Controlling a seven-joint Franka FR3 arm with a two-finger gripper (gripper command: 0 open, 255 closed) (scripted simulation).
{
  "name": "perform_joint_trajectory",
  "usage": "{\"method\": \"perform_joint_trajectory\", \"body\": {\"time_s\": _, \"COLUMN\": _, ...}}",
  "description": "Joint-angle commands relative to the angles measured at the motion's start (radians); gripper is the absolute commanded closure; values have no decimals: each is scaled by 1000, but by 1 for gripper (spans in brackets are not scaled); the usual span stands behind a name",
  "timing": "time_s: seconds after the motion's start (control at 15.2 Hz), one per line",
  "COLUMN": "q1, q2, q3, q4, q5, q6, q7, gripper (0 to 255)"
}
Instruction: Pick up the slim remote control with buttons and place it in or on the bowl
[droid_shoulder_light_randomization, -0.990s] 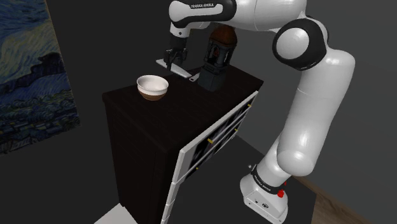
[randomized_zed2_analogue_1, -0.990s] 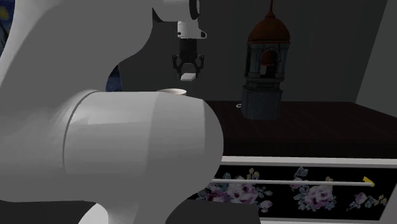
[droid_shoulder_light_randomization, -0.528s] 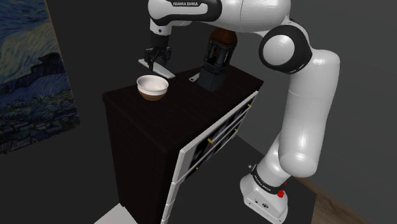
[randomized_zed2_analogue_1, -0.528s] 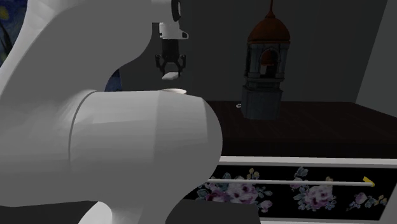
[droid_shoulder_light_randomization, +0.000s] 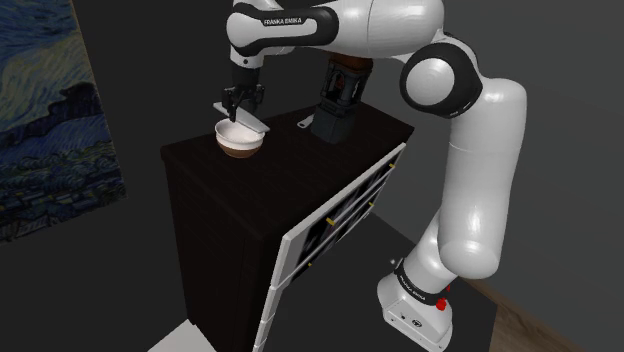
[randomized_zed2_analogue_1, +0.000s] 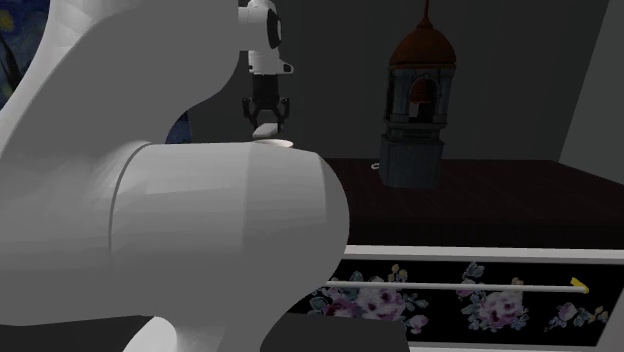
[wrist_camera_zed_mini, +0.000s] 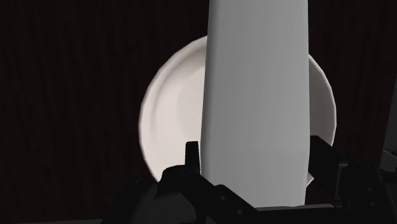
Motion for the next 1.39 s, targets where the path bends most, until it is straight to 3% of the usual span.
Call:
{"method": "perform_joint_trajectory", "body": {"time_s": 0.0, "q1": 0, "q2": 2, "q3": 0, "q4": -26, "q5": 1, "q6": 29, "q7": -2, "gripper": 255}}
{"method": "perform_joint_trajectory", "body": {"time_s": 0.26, "q1": 0, "q2": 16, "q3": 1, "q4": -69, "q5": 3, "q6": 86, "q7": -3, "gripper": 255}}
{"method": "perform_joint_trajectory", "body": {"time_s": 0.79, "q1": 0, "q2": 16, "q3": 1, "q4": -69, "q5": 3, "q6": 86, "q7": -3, "gripper": 255}}
{"method": "perform_joint_trajectory", "body": {"time_s": 0.86, "q1": 0, "q2": 16, "q3": 1, "q4": -69, "q5": 3, "q6": 86, "q7": -3, "gripper": 0}}
{"method": "perform_joint_trajectory", "body": {"time_s": 1.19, "q1": 0, "q2": 16, "q3": 1, "q4": -69, "q5": 3, "q6": 86, "q7": -3, "gripper": 0}}
{"method": "perform_joint_trajectory", "body": {"time_s": 1.32, "q1": -1, "q2": 1, "q3": 0, "q4": -24, "q5": 1, "q6": 26, "q7": -2, "gripper": 0}}
